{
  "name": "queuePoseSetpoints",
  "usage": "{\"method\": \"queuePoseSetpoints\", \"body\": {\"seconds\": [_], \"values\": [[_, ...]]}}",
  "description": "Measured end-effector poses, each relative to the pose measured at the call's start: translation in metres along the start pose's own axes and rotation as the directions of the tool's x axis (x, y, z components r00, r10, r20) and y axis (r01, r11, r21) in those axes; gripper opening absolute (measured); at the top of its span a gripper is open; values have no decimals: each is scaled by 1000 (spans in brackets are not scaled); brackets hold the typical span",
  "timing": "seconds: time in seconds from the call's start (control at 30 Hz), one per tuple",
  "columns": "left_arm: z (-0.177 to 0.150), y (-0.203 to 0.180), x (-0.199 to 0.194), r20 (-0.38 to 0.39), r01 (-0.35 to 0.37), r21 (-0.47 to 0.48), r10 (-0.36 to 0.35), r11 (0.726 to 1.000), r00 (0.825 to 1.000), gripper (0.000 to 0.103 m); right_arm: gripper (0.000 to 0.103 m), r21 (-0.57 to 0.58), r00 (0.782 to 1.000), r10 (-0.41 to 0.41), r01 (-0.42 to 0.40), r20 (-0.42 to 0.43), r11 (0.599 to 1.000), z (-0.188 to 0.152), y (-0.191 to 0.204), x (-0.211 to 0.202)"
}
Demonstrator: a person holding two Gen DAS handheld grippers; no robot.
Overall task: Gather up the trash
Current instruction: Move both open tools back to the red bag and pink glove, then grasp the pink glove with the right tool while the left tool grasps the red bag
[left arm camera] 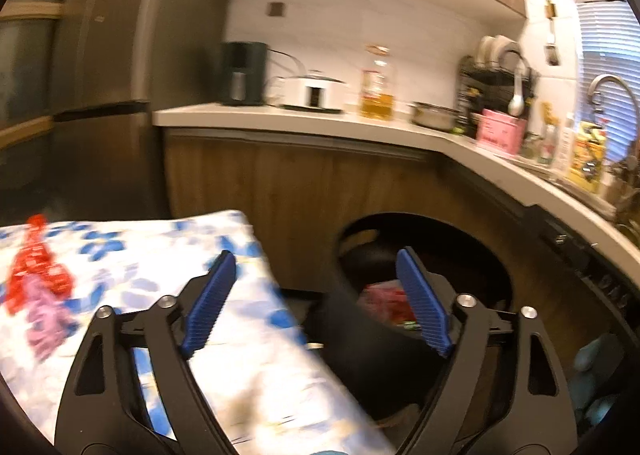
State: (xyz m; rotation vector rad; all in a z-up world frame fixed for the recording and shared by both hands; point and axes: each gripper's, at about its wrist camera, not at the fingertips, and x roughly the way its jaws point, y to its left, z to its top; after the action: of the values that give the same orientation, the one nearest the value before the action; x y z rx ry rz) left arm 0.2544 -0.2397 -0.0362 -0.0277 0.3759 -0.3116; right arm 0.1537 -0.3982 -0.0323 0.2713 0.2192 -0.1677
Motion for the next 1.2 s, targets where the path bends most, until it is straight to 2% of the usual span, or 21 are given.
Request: {"method": "queuePoseSetpoints", "body": {"seconds": [0.1, 0.27, 0.43, 0.6, 0.67, 0.9, 1.0, 1.2], "values": [[-7, 19, -15, 10, -78, -10, 78, 997, 997, 86, 66, -2, 1000, 18, -18, -15, 1000, -7, 10, -4], [-23, 68, -43, 7, -215, -48, 215, 975, 977, 89, 68, -29, 998, 53, -54, -45, 998, -21, 35, -10], [-35, 122, -72, -22, -327, -132, 327, 936, 945, 90, 69, -50, 990, 109, -114, -84, 992, -37, 70, -11], [-46, 170, -103, -45, -430, -172, 429, 886, 902, 90, 69, -82, 977, 172, -183, -126, 980, -54, 113, -9], [-51, 186, -114, -53, -456, -190, 455, 869, 889, 90, 69, -100, 969, 199, -215, -149, 971, -62, 133, -6], [-55, 224, -142, -55, -507, -233, 509, 830, 859, 90, 69, -140, 937, 277, -310, -214, 940, -88, 196, 5], [-57, 242, -153, -54, -531, -256, 536, 808, 842, 90, 69, -155, 917, 310, -354, -251, 922, -100, 227, 13], [-59, 269, -162, -58, -558, -283, 566, 780, 822, 90, 69, -184, 876, 352, -425, -328, 886, -124, 282, 31]]}}
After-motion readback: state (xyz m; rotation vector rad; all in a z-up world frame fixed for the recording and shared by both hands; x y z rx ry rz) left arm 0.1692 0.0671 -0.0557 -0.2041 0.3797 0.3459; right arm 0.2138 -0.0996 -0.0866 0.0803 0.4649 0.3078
